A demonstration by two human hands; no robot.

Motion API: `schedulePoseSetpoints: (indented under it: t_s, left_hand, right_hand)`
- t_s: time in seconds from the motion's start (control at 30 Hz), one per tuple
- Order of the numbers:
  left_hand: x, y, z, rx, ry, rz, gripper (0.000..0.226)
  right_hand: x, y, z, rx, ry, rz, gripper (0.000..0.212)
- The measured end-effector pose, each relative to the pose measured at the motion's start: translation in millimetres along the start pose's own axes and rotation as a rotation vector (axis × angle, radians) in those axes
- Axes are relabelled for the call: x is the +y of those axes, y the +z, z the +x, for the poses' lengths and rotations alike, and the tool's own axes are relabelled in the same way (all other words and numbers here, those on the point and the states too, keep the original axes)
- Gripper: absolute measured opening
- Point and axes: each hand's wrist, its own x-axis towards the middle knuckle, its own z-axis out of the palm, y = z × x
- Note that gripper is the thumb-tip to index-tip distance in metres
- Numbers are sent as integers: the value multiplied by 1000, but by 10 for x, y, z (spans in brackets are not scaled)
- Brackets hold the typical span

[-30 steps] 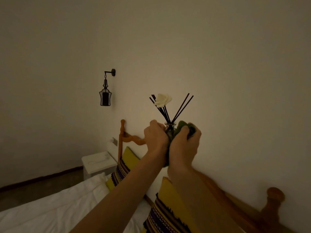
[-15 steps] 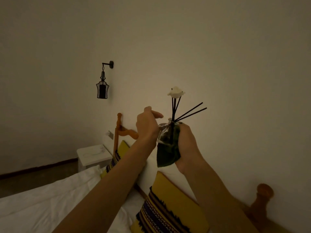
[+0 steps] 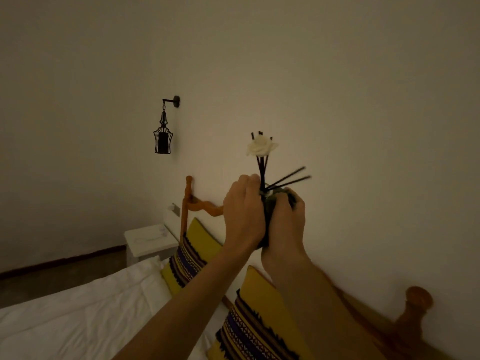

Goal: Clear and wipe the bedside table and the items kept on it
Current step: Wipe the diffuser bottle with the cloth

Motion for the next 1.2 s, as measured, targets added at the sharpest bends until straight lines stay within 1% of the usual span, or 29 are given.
schedulePoseSetpoints:
  t_s: [0.03,0.07,0.1,0.13,0.17,0.27,0.3,0.33,0.4,0.47,0.5,0.53,0.6,0.63,0.73,0.77,0.8,0.83,0.87,0.9,0.97,1.0,1.1,1.13,1.2]
  left_hand:
    - [-40,-37,55,3,-43,52,20]
    - [-56,-81,116,-11,-130,44,28]
    - [-33,-132,162,-47,-195,-37,46]
    - [-45,-148,208,-65,-302,-175,61]
    - [-42,-150,221,-82,-378,-242,68]
    - [-114,-114,181,-82,-547,-292,62]
    - [-112,-119,159,-81,-598,-349,60]
    - [-134,-115,172,-48,-610,-399,59]
    - [-212,-102,267,80,-526,-384,60]
    - [-252,-133,330,167,-435,-335,63]
    - [-264,-134,325,143,-412,-339,67]
    - [-272,-133,296,79,-395,-351,71]
    - [-250,-128,212,-28,-326,-382,70]
    - [-246,-117,173,-59,-258,-375,62]
    - [-258,-95,57,-192,6,-149,27]
    - [-265,-73,-4,-262,28,-158,29]
    - [-257,-54,-66,-319,23,-163,38]
    - [-261,-30,-102,-334,30,-110,46]
    - [-279,0,-112,-318,56,-13,49]
    - [-282,28,-106,-292,80,59,48]
    - [-265,53,-37,-276,70,82,47]
    - [-252,60,9,-278,40,40,49]
    - [-161,76,140,-293,-142,-225,49]
    - [-148,97,181,-296,-210,-269,49]
    - [-160,135,244,-290,-282,-270,43]
  right_hand:
    - [45,7,-30,-21,-13,-60,28]
    - [85,11,-54,-41,-26,-128,27]
    - [104,6,-66,-54,-36,-188,23]
    - [87,11,-55,-59,-38,-234,21]
    - [54,18,-26,-51,-17,-255,20]
    - [-54,61,74,-42,91,-239,26]
    - [-46,74,93,-27,88,-237,26]
    - [-12,74,86,-10,70,-239,24]
    - [115,48,40,8,62,-236,22]
    - [231,10,-13,-5,120,-216,24]
    - [264,4,-12,-16,171,-183,27]
    - [279,1,5,-27,221,-149,31]
    - [264,-3,41,-29,286,-118,35]
    - [255,-3,66,-24,296,-98,35]
    - [210,-32,158,-9,304,38,36]
    - [189,-54,177,-4,299,91,38]
    - [170,-70,189,-2,296,151,41]
    - [143,-80,191,8,293,197,43]
    - [113,-86,188,15,280,217,43]
    - [85,-87,184,18,258,204,40]
    - [23,-102,169,7,217,125,34]
    - [5,-107,170,3,202,89,32]
    - [-15,-117,155,-12,216,53,33]
    - [-18,-103,129,-16,240,51,34]
    - [3,-94,95,-44,243,9,37]
